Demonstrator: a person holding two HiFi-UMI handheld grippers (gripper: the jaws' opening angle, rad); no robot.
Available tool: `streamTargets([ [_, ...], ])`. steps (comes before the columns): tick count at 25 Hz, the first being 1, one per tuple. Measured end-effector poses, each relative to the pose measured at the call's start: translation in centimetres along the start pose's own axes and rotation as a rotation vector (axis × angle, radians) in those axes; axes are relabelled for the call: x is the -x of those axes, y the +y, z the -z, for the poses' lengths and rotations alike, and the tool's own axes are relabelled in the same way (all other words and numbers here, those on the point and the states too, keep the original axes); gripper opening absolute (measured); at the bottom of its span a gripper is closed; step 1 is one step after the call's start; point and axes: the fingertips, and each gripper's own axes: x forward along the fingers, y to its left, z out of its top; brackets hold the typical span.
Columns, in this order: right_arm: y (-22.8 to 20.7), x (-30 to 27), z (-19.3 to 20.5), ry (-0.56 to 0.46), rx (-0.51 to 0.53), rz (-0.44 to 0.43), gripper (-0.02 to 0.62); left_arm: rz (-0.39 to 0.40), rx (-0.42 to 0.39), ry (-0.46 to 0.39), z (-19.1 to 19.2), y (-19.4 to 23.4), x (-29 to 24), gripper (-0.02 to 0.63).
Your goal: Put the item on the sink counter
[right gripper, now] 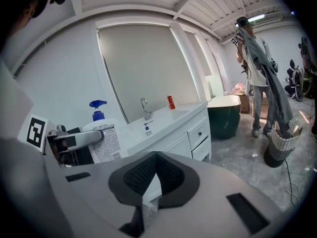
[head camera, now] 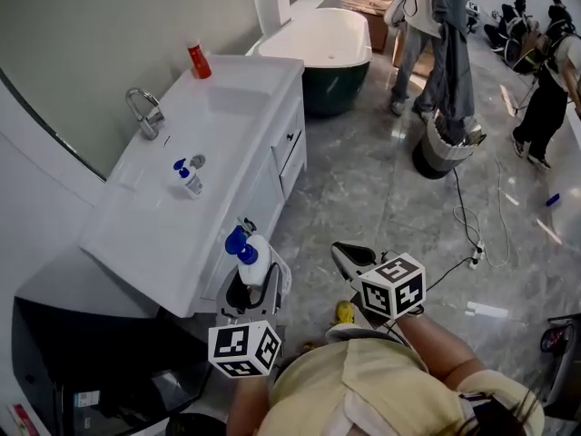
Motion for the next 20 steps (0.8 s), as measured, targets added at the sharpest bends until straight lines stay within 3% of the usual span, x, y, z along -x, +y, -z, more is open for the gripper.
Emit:
streamTargets([
  [10,-5.0,-0.6,-2.7,0.011,0.038,-0.076,0.021,-0.075,0.0,-0.019,-1.0,-2.5,-4.6,0.279],
  [20,-6.8,-1.6,-3.3,0.037,0.07,-0.158,0.021,-0.159,0.012,-0.029,-0.8,-3.2,-6.3,0.279],
])
